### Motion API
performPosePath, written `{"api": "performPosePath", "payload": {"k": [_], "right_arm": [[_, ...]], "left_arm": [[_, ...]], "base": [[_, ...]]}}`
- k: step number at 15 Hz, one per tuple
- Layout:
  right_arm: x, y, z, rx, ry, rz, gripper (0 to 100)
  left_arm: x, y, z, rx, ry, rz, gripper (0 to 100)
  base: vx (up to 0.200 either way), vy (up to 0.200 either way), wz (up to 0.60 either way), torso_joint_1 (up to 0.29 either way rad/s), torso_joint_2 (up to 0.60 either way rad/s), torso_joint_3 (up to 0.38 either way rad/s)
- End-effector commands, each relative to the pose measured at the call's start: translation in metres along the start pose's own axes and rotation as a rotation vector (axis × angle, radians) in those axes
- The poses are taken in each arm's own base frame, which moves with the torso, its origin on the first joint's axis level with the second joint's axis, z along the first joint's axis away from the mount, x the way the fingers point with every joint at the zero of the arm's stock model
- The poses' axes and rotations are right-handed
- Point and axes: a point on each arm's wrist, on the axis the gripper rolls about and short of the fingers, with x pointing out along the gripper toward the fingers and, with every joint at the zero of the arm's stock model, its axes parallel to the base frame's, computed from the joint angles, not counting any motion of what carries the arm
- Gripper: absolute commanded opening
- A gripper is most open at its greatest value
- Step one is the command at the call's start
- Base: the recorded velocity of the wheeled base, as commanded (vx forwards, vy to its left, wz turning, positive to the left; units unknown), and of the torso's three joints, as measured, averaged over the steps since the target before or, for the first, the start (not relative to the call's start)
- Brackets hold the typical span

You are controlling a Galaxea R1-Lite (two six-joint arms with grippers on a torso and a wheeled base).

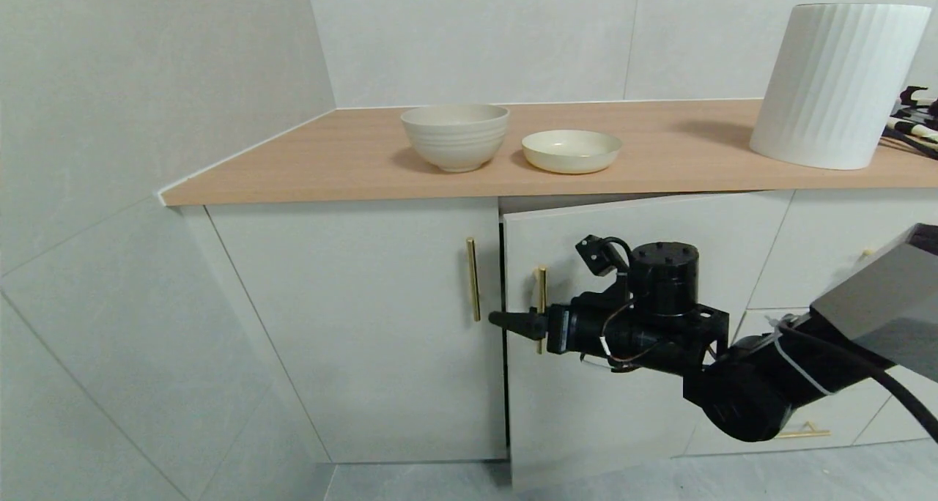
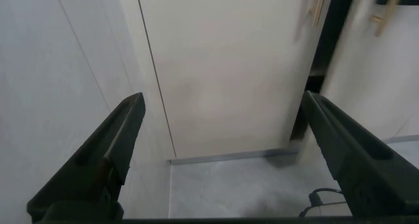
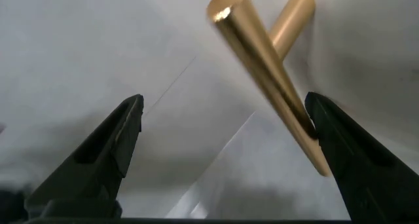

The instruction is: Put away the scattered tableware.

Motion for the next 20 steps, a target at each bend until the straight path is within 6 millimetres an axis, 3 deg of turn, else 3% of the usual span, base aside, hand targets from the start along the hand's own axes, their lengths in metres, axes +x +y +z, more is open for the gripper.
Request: {"api": "performPosePath", "payload": {"k": [1,6,12,14,15,17,18,20], "right_arm": [[-0.017,0.01,0.0,0.003,0.017,0.021,100],[-0.06,0.034,-0.013,0.017,0.071,0.062,100],[-0.067,0.039,-0.018,0.016,0.086,0.069,100],[-0.068,0.04,-0.017,0.01,0.073,0.074,100],[-0.067,0.041,-0.016,0.002,0.056,0.083,100],[-0.068,0.041,-0.017,-0.003,0.048,0.087,100],[-0.068,0.041,-0.016,-0.006,0.041,0.09,100],[-0.069,0.041,-0.016,-0.007,0.039,0.092,100]], "left_arm": [[0.0,0.0,0.0,0.0,0.0,0.0,100],[0.0,0.0,0.0,-0.002,0.002,0.0,100],[0.0,0.0,0.001,0.0,-0.007,0.0,100],[-0.005,0.0,0.022,0.015,-0.136,-0.019,100],[-0.014,-0.004,0.042,0.031,-0.184,-0.165,100],[-0.018,-0.008,0.071,0.003,-0.067,-0.378,100],[-0.011,-0.008,0.092,-0.034,0.021,-0.454,100],[0.026,-0.007,0.124,-0.088,0.158,-0.569,100]], "base": [[0.0,0.0,0.0,0.0,0.0,0.0],[0.0,0.0,0.0,0.0,0.0,0.0],[0.0,0.0,0.0,0.0,0.0,0.0],[0.0,0.0,0.0,0.0,0.0,0.0],[0.0,0.0,0.0,0.0,0.0,0.0],[0.0,0.0,0.0,0.0,0.0,0.0],[0.0,0.0,0.0,0.0,0.0,0.0],[0.0,0.0,0.0,0.0,0.0,0.0]]}}
